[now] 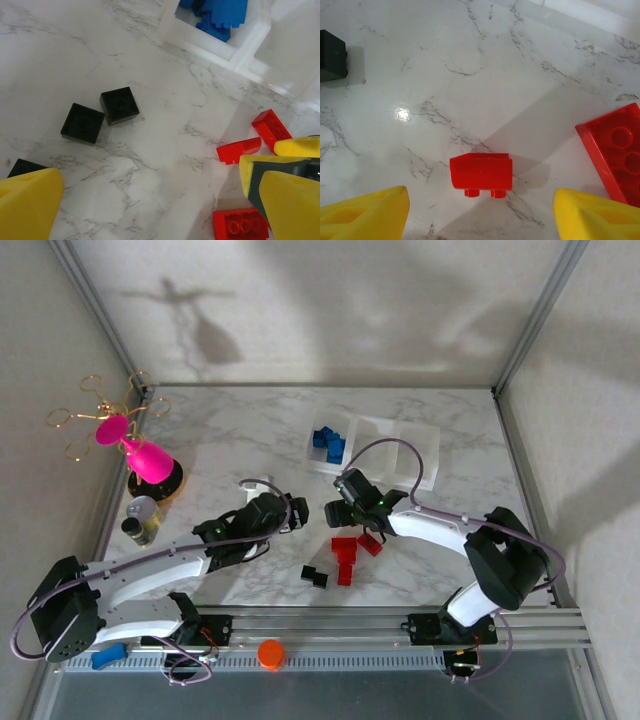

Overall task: Sort the legos into containers by color
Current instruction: Pick up the lego from the center of the table.

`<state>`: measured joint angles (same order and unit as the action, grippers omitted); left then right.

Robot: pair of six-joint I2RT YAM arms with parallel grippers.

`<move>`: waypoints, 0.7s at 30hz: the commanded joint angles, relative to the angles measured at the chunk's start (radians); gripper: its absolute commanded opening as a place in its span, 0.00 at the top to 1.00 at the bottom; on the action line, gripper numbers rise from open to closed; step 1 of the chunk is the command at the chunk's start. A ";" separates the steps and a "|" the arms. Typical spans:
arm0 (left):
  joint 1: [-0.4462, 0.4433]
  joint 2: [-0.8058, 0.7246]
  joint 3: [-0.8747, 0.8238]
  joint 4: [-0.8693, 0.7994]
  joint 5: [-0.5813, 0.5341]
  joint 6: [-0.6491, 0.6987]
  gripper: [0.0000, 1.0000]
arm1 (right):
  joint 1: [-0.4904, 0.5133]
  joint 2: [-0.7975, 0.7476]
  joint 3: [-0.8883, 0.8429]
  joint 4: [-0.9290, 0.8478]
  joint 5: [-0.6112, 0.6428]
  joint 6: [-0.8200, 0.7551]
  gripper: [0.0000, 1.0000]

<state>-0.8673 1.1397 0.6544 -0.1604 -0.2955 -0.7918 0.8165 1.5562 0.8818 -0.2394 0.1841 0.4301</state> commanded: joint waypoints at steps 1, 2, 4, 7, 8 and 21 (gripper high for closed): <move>-0.008 -0.037 -0.022 0.021 -0.051 -0.035 0.00 | 0.011 0.055 0.054 0.013 0.040 -0.003 0.28; -0.008 -0.042 -0.028 0.026 -0.052 -0.038 0.00 | 0.013 0.069 0.065 0.010 0.050 -0.003 0.30; -0.009 -0.044 -0.032 0.028 -0.054 -0.041 0.00 | 0.013 0.093 0.081 0.013 0.054 0.002 0.32; -0.009 -0.041 -0.033 0.016 -0.063 -0.048 0.00 | 0.012 0.130 0.111 0.007 0.053 0.000 0.37; -0.009 -0.041 -0.033 0.014 -0.064 -0.051 0.00 | 0.014 0.140 0.116 0.003 0.058 -0.001 0.40; -0.013 -0.020 -0.014 0.010 -0.047 -0.057 0.00 | 0.018 0.146 0.104 0.002 0.080 -0.004 0.68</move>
<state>-0.8696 1.1133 0.6373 -0.1493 -0.3279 -0.8356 0.8234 1.6928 0.9730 -0.2272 0.2401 0.4297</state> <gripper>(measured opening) 0.994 0.336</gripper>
